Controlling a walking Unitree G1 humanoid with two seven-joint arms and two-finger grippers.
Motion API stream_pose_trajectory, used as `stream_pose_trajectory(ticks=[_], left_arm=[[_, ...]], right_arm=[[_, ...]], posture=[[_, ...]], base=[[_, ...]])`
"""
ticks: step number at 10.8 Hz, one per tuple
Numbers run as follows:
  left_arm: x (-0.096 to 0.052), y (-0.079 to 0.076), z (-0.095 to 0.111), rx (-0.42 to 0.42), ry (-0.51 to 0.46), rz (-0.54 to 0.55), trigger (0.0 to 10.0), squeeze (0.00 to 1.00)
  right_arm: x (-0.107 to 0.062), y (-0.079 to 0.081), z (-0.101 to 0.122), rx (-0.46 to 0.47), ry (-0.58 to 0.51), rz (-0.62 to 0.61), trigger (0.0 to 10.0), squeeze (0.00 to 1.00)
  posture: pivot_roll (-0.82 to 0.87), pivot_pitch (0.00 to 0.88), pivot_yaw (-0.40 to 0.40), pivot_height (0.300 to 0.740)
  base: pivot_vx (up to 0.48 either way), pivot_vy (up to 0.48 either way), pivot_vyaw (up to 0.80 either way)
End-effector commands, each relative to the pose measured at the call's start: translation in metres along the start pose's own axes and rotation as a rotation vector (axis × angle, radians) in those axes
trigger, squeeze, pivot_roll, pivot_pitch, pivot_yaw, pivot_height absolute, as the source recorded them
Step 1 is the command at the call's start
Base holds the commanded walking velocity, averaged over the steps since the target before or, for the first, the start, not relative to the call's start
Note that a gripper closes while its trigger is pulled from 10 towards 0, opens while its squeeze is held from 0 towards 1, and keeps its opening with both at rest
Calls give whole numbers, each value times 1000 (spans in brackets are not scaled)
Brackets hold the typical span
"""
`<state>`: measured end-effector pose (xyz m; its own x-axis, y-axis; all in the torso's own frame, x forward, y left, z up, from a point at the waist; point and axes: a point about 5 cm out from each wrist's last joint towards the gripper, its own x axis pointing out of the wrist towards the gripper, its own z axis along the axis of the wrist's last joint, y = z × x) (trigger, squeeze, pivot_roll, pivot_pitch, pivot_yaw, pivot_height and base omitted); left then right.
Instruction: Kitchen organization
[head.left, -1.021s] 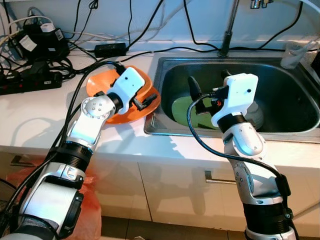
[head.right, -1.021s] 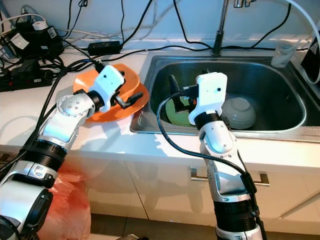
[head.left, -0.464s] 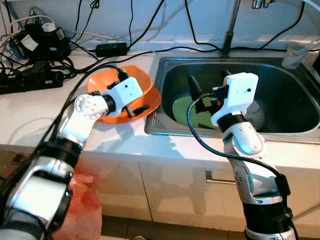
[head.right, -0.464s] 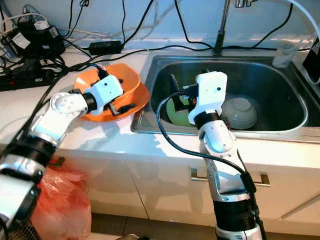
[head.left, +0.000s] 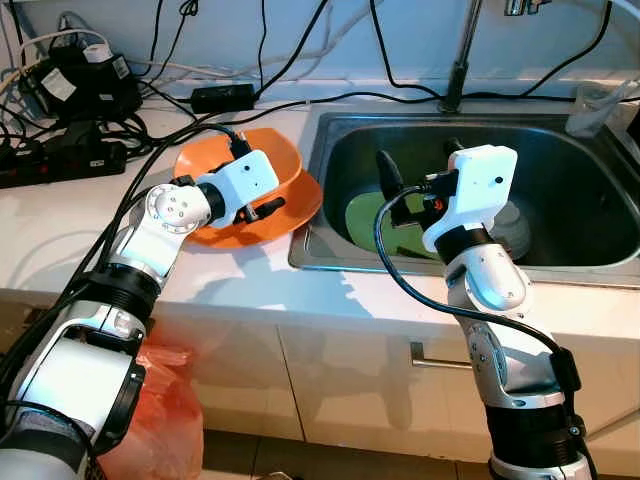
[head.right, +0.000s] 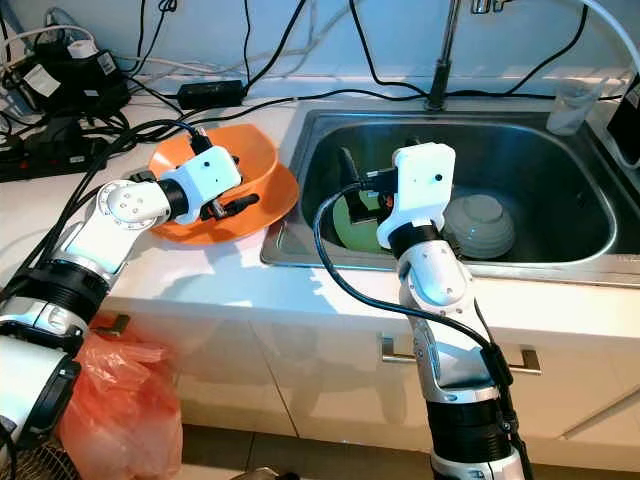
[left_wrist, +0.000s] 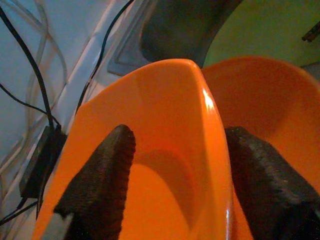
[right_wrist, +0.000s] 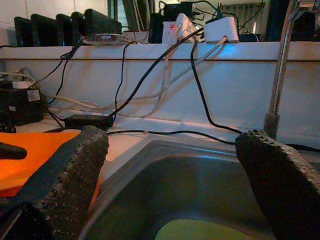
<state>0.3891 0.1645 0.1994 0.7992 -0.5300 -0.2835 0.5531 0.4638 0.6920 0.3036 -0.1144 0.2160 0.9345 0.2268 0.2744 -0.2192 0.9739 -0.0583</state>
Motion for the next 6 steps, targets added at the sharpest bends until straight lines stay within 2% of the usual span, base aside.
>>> stream_pose_trajectory(ticks=[1, 6], left_arm=[[0, 5, 1, 6, 3, 18, 0, 0], [1, 3, 1, -12, -28, 27, 0, 0]], right_arm=[[3, 1, 6, 10, -25, 0, 10000, 1000], [2, 0, 7, 7, -24, -3, 10000, 1000]], posture=[[-57, 0, 84, 740], [-57, 0, 84, 740]], base=[[0, 0, 0], [0, 0, 0]])
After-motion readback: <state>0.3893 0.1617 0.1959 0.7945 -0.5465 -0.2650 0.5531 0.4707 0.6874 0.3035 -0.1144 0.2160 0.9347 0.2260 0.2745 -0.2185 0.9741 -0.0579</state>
